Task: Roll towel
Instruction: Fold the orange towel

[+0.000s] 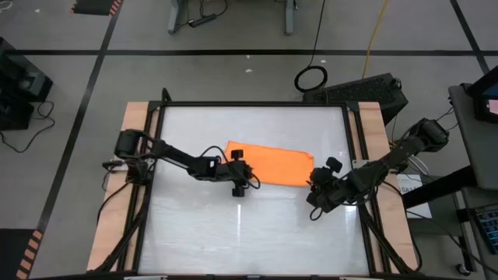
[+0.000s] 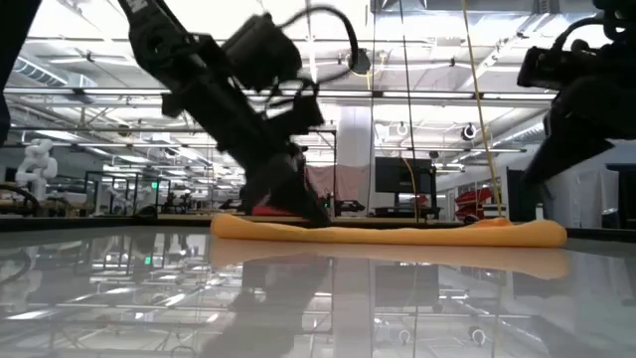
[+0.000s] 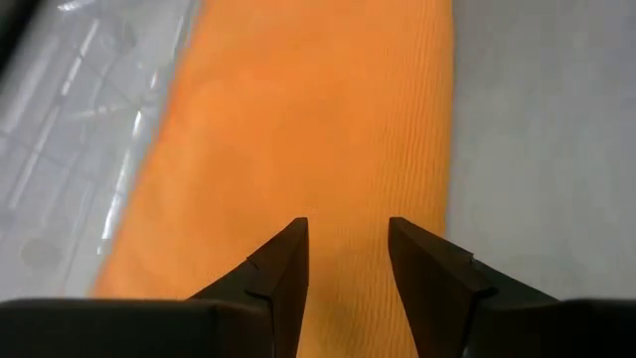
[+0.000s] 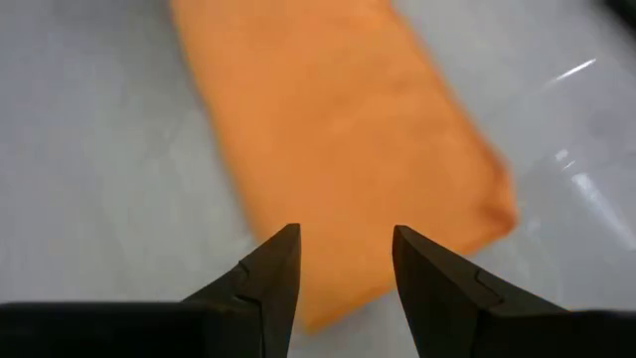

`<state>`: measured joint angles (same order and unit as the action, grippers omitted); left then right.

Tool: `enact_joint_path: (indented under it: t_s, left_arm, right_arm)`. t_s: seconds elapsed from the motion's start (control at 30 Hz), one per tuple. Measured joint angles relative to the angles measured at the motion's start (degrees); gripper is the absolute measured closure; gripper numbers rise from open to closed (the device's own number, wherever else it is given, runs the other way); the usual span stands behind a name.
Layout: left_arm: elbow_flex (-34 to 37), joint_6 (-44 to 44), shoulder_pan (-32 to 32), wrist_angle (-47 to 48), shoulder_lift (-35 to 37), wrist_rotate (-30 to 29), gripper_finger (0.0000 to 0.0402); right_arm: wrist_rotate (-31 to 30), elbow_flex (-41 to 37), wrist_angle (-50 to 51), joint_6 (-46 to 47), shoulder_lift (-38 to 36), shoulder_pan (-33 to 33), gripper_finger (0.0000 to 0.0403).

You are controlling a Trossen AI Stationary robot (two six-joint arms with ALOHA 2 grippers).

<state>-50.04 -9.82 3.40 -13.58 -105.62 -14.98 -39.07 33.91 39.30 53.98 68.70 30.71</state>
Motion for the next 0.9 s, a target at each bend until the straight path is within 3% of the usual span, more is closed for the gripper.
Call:
enact_joint_path:
  t_s: [0.13,0.47,0.67,0.9]
  left_arm:
    - [-0.28,0.28,0.63,2.26,3.96,-0.05,0.0254]
    - [-0.22,6.73,1.99,22.38,8.12,-1.56,0.0254]
    - [-0.22,10.75,1.97,30.11,8.12,-2.79,0.0254]
    - [-0.03,9.09,1.32,34.39,8.19,-3.30,0.0254]
  right_arm:
    - [-2.98,0.00,-0.30,-1.75,1.48,-1.77,0.0251]
    - [-2.39,0.02,-9.32,-10.78,7.94,-7.21,0.0251]
    - [1.09,0.04,-10.54,-13.07,13.61,-10.60,0.0251]
    - [8.20,0.33,-17.42,-13.20,19.02,-11.37,0.0251]
